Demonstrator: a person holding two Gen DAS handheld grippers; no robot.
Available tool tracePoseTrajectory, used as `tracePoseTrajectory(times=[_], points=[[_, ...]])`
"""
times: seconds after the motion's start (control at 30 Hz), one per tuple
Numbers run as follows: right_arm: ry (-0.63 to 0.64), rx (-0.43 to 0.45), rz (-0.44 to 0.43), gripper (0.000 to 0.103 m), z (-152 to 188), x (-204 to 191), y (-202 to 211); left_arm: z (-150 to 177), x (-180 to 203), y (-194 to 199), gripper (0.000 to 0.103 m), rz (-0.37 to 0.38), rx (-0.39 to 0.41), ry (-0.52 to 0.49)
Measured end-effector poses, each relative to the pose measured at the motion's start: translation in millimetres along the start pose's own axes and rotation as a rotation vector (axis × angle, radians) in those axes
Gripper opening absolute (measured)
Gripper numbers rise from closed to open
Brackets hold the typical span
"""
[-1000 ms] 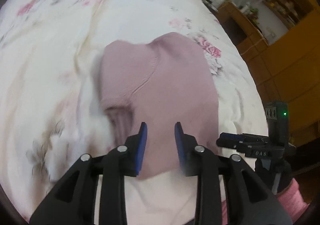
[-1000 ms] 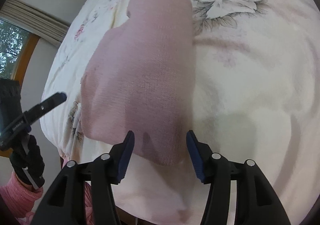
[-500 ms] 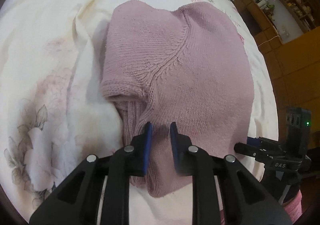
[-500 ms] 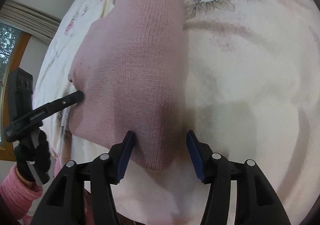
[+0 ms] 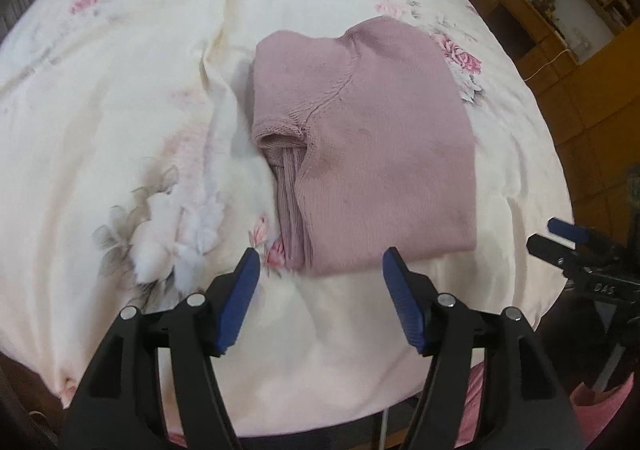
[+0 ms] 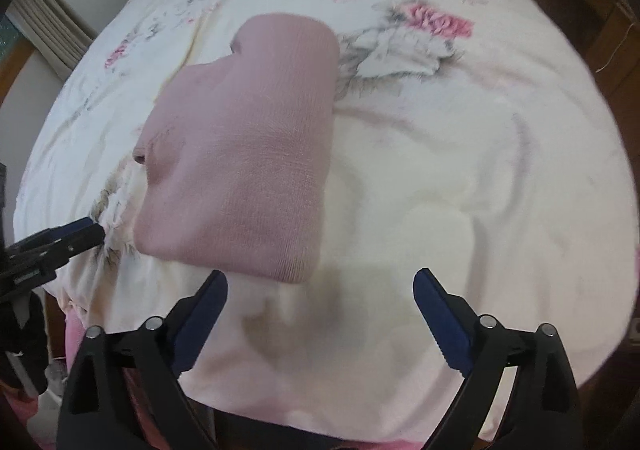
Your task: Fold small clothes
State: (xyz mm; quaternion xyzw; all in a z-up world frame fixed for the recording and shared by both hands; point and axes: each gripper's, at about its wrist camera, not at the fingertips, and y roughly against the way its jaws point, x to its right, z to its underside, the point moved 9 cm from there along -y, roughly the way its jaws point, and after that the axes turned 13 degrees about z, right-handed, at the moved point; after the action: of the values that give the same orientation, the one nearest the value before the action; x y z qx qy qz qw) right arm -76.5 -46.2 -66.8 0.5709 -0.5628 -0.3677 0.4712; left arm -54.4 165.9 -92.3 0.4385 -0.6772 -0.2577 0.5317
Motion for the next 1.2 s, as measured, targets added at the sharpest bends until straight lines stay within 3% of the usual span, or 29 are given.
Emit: tracePoseTrajectory(times=[0.47,0.7,1.2], points=[[-0.037,0.078,0.018,0.099,18,-3,76,23,45,62,0.082,-0.065,0.073,-0.022],[-0.027,0.103,0.089,0.099,31,-10,98,33,55,90,0.085,-0.116,0.123,-0.040],[-0.043,0.107,0.126,0.099,40,-11,120,51,65,122,0.086,-0.183,0.177,-0.047]])
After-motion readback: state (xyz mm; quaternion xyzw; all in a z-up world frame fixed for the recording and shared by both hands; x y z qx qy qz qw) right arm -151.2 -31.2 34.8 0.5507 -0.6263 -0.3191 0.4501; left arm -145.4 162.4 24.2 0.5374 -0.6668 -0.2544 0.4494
